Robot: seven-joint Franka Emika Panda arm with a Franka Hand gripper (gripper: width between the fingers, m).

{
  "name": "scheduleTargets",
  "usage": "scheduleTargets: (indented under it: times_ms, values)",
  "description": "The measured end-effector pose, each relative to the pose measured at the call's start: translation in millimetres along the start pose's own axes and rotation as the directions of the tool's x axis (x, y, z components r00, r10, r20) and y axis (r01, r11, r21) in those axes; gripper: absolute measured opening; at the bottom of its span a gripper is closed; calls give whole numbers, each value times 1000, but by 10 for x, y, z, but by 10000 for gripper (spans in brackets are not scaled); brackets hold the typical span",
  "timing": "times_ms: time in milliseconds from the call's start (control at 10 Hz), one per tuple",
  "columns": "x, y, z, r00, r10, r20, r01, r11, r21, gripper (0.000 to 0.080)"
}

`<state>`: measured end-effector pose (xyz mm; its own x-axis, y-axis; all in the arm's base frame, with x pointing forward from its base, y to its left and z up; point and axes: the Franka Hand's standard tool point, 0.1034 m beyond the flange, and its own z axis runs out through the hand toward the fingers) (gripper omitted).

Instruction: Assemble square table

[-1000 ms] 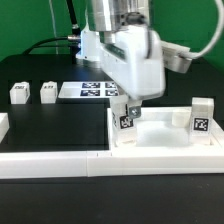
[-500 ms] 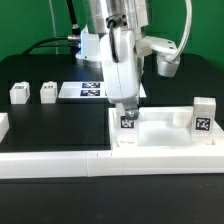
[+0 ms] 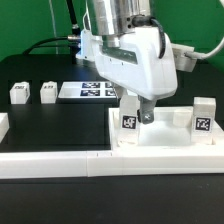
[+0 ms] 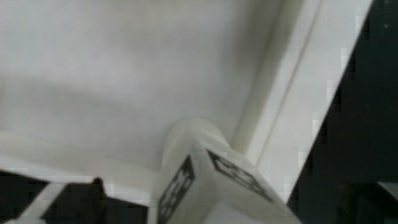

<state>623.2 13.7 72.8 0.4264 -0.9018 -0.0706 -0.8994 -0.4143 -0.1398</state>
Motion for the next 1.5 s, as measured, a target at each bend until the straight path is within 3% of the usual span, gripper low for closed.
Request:
scheduleTargets:
  times_ms: [100,200,300,600,700,800,900,1100,1300,1500]
  values:
    - [-1,-7,0,991,-135,-14,134,991,-18,647]
    - [-22,-31,0,931,-364,-29,362,931,-55,649]
    - [-15,-45,-9,846,-533,-21,531,845,-63,649]
    - [11,-33,-13,828,-560,-19,558,827,-62,649]
    - [15,-32,-14,834,-551,-20,549,834,-62,533]
    - [13,-32,-14,854,-520,-22,518,853,-61,375]
    - [28,-5,-6,909,-416,-27,413,908,-62,297]
    - [27,-3,-3,958,-285,-34,283,957,-57,297]
    - [38,8,7,995,91,-39,-92,995,-33,296]
    - [10,-15,23,903,430,3,-430,903,2,293]
